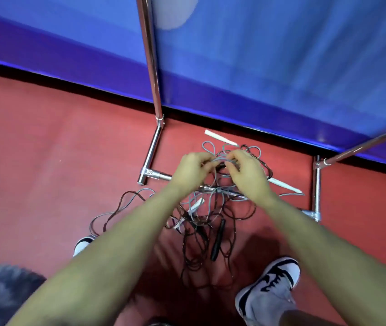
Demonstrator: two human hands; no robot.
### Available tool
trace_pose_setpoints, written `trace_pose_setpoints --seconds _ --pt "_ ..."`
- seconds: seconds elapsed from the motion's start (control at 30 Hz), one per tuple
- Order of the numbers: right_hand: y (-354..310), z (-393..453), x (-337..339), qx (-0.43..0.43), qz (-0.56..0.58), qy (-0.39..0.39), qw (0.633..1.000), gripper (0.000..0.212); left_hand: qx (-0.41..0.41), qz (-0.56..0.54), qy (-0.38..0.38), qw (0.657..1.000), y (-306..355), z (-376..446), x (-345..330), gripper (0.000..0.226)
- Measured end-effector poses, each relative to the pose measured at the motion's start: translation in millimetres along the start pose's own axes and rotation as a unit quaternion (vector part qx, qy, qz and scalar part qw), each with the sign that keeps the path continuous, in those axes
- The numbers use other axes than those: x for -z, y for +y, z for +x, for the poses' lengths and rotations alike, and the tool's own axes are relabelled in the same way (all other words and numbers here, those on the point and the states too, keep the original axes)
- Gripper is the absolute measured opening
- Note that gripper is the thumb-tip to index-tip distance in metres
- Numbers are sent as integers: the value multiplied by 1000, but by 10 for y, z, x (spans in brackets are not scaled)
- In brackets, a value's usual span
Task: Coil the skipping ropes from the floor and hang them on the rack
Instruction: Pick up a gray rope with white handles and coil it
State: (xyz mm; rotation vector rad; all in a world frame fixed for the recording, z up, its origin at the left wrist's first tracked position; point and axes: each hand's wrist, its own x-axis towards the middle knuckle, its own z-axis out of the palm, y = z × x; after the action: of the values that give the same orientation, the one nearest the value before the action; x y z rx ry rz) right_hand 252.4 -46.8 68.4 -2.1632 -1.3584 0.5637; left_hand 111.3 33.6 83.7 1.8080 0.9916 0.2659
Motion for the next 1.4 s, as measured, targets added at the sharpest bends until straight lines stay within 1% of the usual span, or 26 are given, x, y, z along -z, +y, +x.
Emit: trace_pose_setpoints --seconds 0.07,0.13,0.23,0.3,0.33,0.37,0.5,0.6,0.63,0.7,0.73,0.77,0.83,0.9,0.93,0.97,1.0,1.03,1.07,1.1,1.17,1.2,1.27,1.3,1.33,1.4 --pt "-224 -75 276 -24 18 27 999 5 -25 -22 9 999 346 -161 266 24" --pt "-520 -232 589 -36 70 43 996 8 -58 -14 12 998 738 -402 513 23" --pt "-892 -422 940 -13 74 25 997 16 -98 -16 19 995 1199 -667 749 25" --pt "-1111 -597 1197 -3 97 21 995 11 -125 -34 29 991 1514 -915 877 22" --pt "-1208 -687 1324 3 108 21 994 8 -139 -46 40 988 1662 -1030 933 19" --pt "-1294 -768 1443 11 114 21 993 10 -150 -56 55 986 1811 -1140 991 16" --pt "-1604 -1085 1830 9 164 12 986 24 -200 -62 119 971 2442 -1560 1195 7" --pt "-1837 -1271 2036 48 135 7 990 33 -246 -60 146 956 2936 -1842 1321 11" --pt "-1903 -1315 2084 71 125 5 990 32 -258 -68 151 952 3085 -1923 1360 11" --pt "-2040 -1428 2177 85 118 1 989 14 -274 -81 163 944 3303 -2045 1424 10" --pt "-2094 -1479 2225 79 113 8 990 15 -280 -87 169 941 3376 -2099 1452 10" --pt "-2148 -1529 2274 73 113 21 991 22 -284 -100 172 938 3421 -2137 1469 9" --pt "-2239 -1614 2387 70 133 50 987 30 -266 -145 172 937 3437 -2204 1481 21" --pt "-2346 -1678 2524 72 193 92 974 28 -213 -156 166 950 3344 -2262 1452 32" --pt "-2405 -1703 2595 71 228 117 964 28 -183 -114 158 964 3258 -2289 1419 36" --pt "-2475 -1726 2674 70 267 136 951 28 -158 -35 134 978 3169 -2322 1376 40" --pt "-2544 -1749 2756 73 304 149 938 29 -146 64 90 983 3068 -2348 1320 43" --pt "-2608 -1765 2834 75 339 155 925 31 -146 138 44 979 2995 -2390 1262 45" --pt "-2664 -1779 2908 81 368 157 913 32 -154 167 22 974 2949 -2410 1210 43" --pt "-2714 -1792 2978 86 392 155 903 32 -168 152 25 974 2937 -2432 1168 37" --pt "-2774 -1828 3098 100 425 147 888 31 -183 83 77 977 2998 -2454 1151 15" --pt "-2785 -1850 3140 108 445 142 877 30 -181 55 103 977 3043 -2444 1168 11" --pt "-2760 -1889 3190 114 506 124 846 28 -180 41 130 974 3141 -2437 1217 17" --pt "-2724 -1910 3194 105 516 114 842 28 -183 39 143 972 3201 -2463 1241 18" --pt "-2667 -1925 3176 90 493 107 859 27 -186 35 160 969 3262 -2482 1270 19" --pt "-2526 -1972 3077 68 346 77 933 19 -195 10 185 963 3394 -2500 1320 21"
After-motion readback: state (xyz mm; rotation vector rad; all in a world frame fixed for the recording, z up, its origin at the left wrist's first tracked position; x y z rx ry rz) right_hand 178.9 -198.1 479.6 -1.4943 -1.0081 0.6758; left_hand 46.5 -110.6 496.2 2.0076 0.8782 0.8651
